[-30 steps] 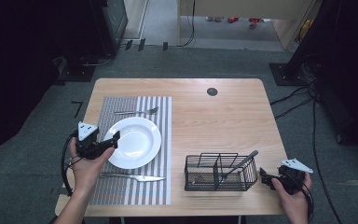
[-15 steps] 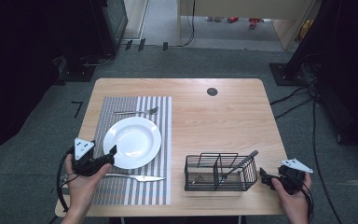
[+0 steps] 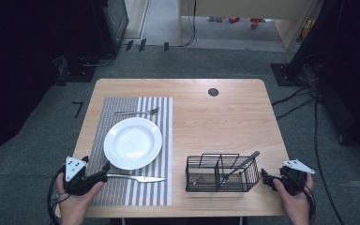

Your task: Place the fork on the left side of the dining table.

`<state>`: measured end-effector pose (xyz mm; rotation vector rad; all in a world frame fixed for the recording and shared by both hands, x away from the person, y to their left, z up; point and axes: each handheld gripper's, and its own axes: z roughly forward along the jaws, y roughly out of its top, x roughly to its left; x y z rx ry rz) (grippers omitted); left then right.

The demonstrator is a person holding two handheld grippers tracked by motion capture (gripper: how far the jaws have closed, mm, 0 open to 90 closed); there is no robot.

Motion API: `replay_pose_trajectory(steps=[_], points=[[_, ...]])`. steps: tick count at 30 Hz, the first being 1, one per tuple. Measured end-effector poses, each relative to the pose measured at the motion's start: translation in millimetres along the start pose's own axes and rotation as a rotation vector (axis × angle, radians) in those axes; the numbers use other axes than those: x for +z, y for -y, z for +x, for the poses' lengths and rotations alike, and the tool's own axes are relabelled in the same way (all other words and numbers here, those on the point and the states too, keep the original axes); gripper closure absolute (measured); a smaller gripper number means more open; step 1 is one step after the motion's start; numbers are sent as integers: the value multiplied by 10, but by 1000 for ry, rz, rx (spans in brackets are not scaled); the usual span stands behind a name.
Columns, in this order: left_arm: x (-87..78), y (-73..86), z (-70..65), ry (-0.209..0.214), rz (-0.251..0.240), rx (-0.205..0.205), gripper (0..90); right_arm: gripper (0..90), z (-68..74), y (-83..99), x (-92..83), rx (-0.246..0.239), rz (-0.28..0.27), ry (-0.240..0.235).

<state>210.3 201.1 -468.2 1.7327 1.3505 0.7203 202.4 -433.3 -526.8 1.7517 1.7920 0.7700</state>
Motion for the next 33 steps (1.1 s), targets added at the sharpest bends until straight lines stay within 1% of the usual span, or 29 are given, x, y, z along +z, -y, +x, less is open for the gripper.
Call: replay_pose_trajectory(steps=[4, 5, 6, 9, 11, 13, 17, 18, 21, 24, 26, 29, 31, 33], points=[[-43, 105, 74, -6, 2, -15, 185, 0, 0, 0, 0, 0, 0, 0], [-54, 161, 111, -7, 9, -19, 185, 0, 0, 0, 0, 0, 0, 0], [-54, 161, 111, -7, 9, -19, 182, 0, 0, 0, 0, 0, 0, 0], [-59, 242, 175, -16, 23, -25, 180, 0, 0, 0, 0, 0, 0, 0], [-58, 290, 219, -18, 25, -38, 180, 0, 0, 0, 0, 0, 0, 0], [-60, 342, 264, -7, 35, -55, 180, 0, 0, 0, 0, 0, 0, 0], [-32, 436, 330, -14, 69, -58, 173, 0, 0, 0, 0, 0, 0, 0], [-17, 477, 369, 2, 77, -79, 173, 0, -1, 0, 0, -1, 0, 0], [0, 506, 393, 3, 88, -87, 173, 0, -1, 0, 0, 0, 0, 0], [16, 521, 400, -4, 102, -86, 173, 0, 0, 0, 0, 0, 0, 0], [35, 530, 398, -14, 115, -77, 173, 0, 0, 0, 0, 0, 0, 0], [75, 542, 385, -32, 151, -61, 173, 0, 0, 0, 0, -1, 0, 0], [77, 542, 375, -38, 153, -55, 174, 0, 0, 0, 0, 0, 0, 0], [83, 545, 357, -47, 158, -37, 174, 0, -1, 0, 0, 0, 0, 0]])
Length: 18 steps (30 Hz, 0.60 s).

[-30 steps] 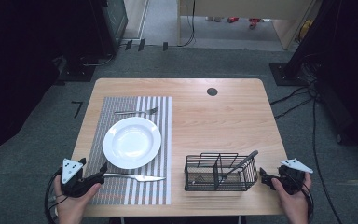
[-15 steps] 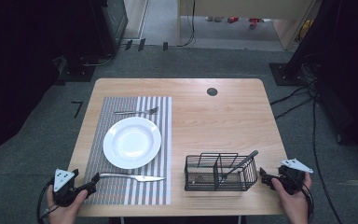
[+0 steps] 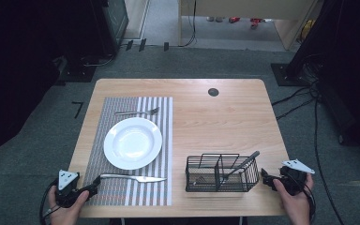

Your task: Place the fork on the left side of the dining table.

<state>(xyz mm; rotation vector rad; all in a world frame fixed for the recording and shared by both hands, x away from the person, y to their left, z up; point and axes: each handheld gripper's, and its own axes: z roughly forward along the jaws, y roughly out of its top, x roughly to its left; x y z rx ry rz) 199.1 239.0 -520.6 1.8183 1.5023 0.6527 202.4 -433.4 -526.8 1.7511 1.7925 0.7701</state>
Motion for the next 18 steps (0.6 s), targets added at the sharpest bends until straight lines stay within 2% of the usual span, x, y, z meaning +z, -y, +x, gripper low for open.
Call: replay_pose_trajectory(steps=[2, 18], points=[[12, 3, -33, -21, 4, 28, 174, 0, 0, 0, 0, 0, 0, 0], [15, 8, -32, -19, -1, 27, 171, 0, 0, 0, 0, 0, 0, 0]])
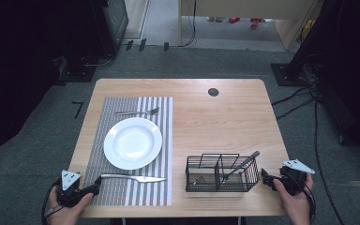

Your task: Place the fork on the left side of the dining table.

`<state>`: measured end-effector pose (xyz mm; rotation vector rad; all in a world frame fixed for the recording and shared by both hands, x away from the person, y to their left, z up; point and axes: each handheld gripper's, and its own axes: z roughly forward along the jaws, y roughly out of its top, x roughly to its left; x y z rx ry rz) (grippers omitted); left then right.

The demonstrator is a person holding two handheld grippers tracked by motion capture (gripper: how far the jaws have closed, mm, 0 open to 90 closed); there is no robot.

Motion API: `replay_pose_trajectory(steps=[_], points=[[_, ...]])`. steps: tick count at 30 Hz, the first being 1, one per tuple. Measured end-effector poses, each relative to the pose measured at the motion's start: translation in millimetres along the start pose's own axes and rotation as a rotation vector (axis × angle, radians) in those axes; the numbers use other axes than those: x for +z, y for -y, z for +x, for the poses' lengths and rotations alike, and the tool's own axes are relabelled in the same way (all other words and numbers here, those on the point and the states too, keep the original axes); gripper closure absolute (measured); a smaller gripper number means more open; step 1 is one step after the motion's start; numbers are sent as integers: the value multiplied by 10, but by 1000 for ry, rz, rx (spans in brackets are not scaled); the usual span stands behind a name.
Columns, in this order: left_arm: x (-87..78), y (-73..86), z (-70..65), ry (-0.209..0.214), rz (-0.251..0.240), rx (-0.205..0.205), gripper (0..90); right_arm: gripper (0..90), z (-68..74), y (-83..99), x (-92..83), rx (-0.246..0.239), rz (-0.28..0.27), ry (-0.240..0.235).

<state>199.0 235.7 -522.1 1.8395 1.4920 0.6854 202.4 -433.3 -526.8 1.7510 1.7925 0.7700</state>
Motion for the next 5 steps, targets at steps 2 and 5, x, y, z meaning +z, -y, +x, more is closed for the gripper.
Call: replay_pose_trajectory(steps=[2, 5], points=[[0, 0, 0, 0, 0, 0, 171, 0, 0, 0, 0, 0, 0, 0], [-2, 3, -1, -1, 0, 0, 171, 0, 0, 0, 0, 0, 0, 0]])
